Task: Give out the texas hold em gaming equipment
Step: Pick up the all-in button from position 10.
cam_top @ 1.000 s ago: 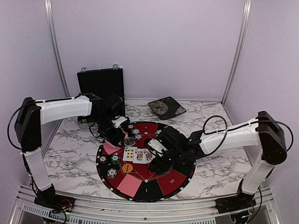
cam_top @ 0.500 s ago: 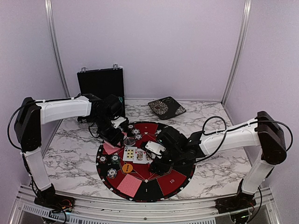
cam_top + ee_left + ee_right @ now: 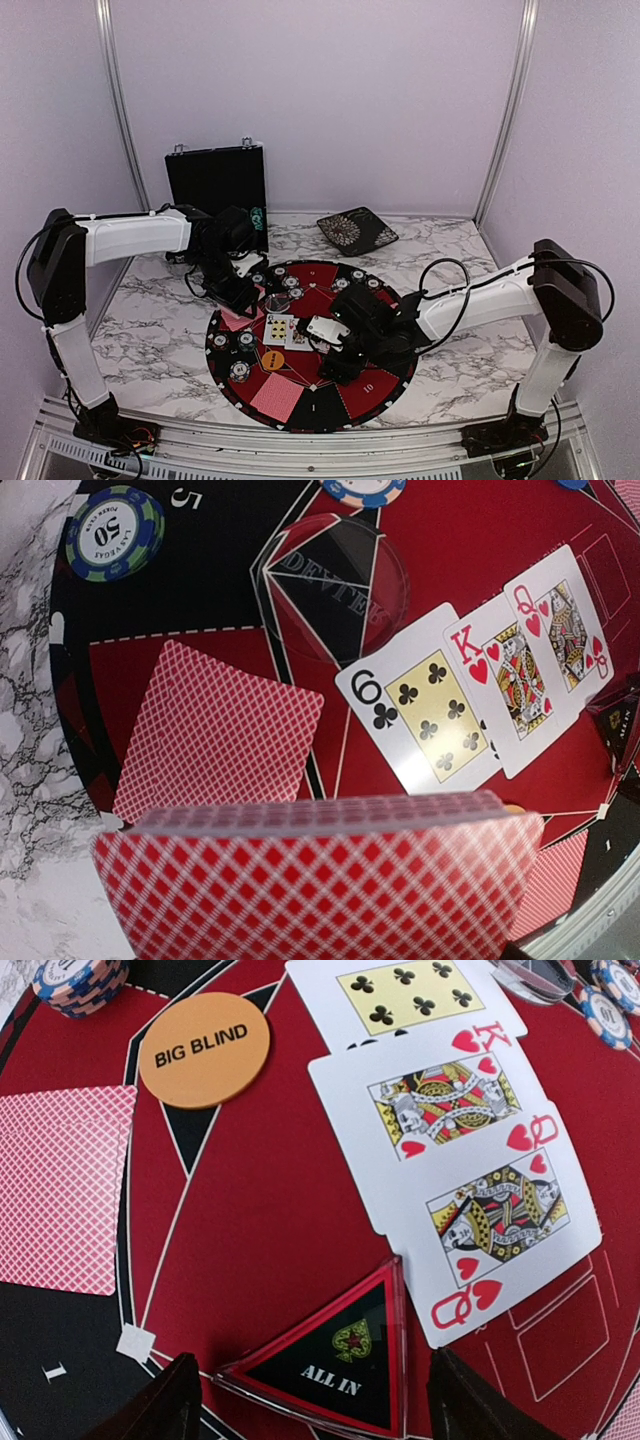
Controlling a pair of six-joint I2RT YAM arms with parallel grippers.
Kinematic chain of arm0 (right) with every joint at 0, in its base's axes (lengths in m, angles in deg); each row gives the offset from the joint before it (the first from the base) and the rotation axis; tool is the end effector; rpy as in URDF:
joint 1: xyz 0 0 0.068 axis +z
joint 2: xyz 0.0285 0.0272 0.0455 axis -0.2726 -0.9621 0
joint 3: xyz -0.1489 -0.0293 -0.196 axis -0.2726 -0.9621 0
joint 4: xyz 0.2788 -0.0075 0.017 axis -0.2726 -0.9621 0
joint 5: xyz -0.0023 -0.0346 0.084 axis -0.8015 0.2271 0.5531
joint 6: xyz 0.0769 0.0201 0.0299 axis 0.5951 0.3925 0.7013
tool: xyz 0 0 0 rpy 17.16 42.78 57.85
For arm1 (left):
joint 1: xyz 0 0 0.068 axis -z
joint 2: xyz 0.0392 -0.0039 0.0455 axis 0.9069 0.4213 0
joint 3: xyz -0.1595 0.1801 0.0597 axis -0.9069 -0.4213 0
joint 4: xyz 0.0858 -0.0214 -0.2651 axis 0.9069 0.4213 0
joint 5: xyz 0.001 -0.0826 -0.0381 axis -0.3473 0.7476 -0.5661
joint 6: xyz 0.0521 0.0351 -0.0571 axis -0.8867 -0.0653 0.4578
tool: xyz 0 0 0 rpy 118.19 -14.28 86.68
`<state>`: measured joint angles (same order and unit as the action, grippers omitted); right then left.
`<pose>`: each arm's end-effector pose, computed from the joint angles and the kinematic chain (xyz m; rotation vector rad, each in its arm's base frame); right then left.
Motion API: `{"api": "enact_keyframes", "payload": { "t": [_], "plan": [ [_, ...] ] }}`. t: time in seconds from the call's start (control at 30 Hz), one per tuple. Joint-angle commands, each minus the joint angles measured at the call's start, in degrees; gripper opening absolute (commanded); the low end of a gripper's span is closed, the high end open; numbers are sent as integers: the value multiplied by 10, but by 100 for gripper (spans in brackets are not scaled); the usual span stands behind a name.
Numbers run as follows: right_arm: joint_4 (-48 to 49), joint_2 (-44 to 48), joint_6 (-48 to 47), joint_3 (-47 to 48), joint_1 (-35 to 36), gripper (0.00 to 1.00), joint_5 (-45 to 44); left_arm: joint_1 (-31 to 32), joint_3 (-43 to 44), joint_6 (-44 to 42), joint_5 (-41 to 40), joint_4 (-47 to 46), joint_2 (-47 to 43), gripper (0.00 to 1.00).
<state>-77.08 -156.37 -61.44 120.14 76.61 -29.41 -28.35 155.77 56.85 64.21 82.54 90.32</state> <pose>0.1790 0.3290 0.0768 -1.4371 2.1960 0.4331 0.3060 -0.2412 0.1429 0.9084 2.7342 -0.3323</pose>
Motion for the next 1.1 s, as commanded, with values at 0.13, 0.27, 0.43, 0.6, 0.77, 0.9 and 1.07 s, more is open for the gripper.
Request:
{"api": "enact_keyframes", "payload": {
  "t": [0.13, 0.27, 0.43, 0.6, 0.77, 0.9, 1.07],
  "plan": [
    [9, -9, -8, -3, 14, 72, -30, -6, -8, 4, 8, -11, -31, 34],
    [5, -13, -7, -3, 21, 68, -49, -6, -8, 5, 10, -11, -30, 35],
    [-2, -18, -7, -8, 33, 68, -72, -6, -8, 5, 10, -11, -30, 34],
    [-1, -19, -3, -8, 33, 67, -80, -6, -8, 5, 11, -11, -29, 34],
    [-4, -18, -1, -5, 34, 50, -86, -6, -8, 4, 10, -11, -30, 34],
    [-6, -1, 5, -5, 34, 37, -83, -7, -10, 4, 10, -12, -31, 34],
    [-13, 26, 10, -3, 32, 34, -75, -7, -10, 3, 11, -12, -30, 35]
  ]
}}
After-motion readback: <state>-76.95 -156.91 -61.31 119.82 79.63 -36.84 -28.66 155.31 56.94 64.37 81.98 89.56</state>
